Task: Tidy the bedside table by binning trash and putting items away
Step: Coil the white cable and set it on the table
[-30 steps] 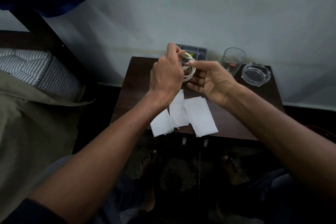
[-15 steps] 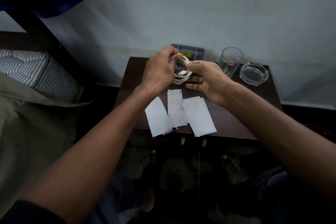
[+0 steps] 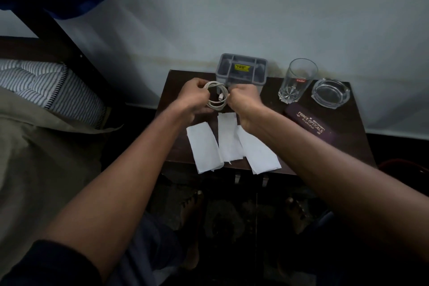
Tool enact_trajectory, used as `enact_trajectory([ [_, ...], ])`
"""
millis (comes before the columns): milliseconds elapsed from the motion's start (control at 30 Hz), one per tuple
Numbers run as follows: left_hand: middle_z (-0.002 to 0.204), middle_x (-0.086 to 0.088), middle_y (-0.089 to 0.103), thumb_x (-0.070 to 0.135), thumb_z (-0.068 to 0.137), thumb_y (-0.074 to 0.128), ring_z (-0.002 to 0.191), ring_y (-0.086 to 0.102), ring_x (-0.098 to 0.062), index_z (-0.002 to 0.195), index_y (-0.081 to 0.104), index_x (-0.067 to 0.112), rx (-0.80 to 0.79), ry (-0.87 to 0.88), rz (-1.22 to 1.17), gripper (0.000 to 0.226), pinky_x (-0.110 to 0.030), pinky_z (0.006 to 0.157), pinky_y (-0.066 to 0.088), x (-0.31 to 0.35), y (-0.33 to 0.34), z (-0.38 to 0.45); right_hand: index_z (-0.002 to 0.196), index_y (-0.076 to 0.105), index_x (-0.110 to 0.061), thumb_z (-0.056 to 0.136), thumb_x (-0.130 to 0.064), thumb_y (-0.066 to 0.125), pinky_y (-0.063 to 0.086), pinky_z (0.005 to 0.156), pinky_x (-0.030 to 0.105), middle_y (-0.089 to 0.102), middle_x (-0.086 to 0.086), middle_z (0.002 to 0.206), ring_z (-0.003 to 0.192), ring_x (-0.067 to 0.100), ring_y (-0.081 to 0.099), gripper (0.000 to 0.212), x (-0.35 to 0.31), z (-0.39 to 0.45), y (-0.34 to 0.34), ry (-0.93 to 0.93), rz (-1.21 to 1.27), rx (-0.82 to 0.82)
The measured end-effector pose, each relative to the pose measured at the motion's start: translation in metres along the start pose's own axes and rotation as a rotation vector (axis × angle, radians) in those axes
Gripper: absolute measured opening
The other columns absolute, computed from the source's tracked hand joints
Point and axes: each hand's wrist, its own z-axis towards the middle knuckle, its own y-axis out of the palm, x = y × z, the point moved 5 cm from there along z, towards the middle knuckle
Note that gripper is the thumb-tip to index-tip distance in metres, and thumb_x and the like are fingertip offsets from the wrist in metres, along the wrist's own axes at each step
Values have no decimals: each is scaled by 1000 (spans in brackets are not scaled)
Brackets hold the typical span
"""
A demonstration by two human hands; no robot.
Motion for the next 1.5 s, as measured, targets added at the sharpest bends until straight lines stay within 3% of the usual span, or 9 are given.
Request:
enact_trajectory([
  [133,116,-11,73,-4,100,57,99,76,-27,117,72,15,156,-41,-146,30,-40,70,68,-16,-10,21,127,75,-8,95,3,59,64,95,39,79,9,114,105,22,75,37,4,8,25,-30,4,-13],
  [367,112,-10,73,6,90,70,94,73,-26,110,63,17,436,-69,-227,23,-44,79,67,-27,-20,48,102,78,-10,87,4,70,68,77,40,81,14,95,89,28,80,22,7,17,51,-17,25,-93],
  [533,130,-8,69,9,93,68,118,67,-27,137,54,26,231,35,65,49,-38,99,58,-14,-16,44,102,76,-5,88,5,60,68,77,53,78,26,97,91,40,78,23,5,23,57,-11,1,-91],
  [767,143,-15,56,36,95,67,129,59,-40,144,52,15,233,117,834,55,-46,99,51,-1,-38,34,115,76,-6,95,6,57,62,62,31,78,13,92,78,24,75,30,2,28,62,8,17,-145],
  [867,141,-17,57,28,94,67,126,60,-41,141,56,12,198,88,932,50,-46,95,53,-8,-42,34,108,76,-4,96,6,56,47,45,18,70,7,80,66,15,63,25,5,28,66,17,-12,-143],
  [1067,140,-16,64,20,95,67,129,60,-39,146,53,17,120,137,853,53,-43,99,52,-9,-37,35,91,69,-11,96,8,53,41,38,17,60,5,73,57,15,55,25,11,29,67,100,44,-85],
  [1200,152,-14,59,13,95,66,139,55,-37,158,47,24,30,210,807,67,-40,112,46,-4,-28,34,98,73,-10,96,15,44,58,59,29,73,12,88,77,23,69,39,10,29,73,114,205,-139],
  [1367,154,-20,46,15,98,63,137,54,-42,168,24,31,-77,235,905,81,-42,108,47,-13,-16,46,125,71,2,100,14,43,57,84,40,73,17,98,93,28,70,40,6,28,81,92,207,-189],
  [1500,160,-22,39,22,99,61,141,50,-45,168,17,31,-115,236,960,82,-45,110,45,-13,-16,45,113,72,3,97,12,47,62,91,49,74,27,111,106,40,73,31,5,27,79,96,103,-126],
])
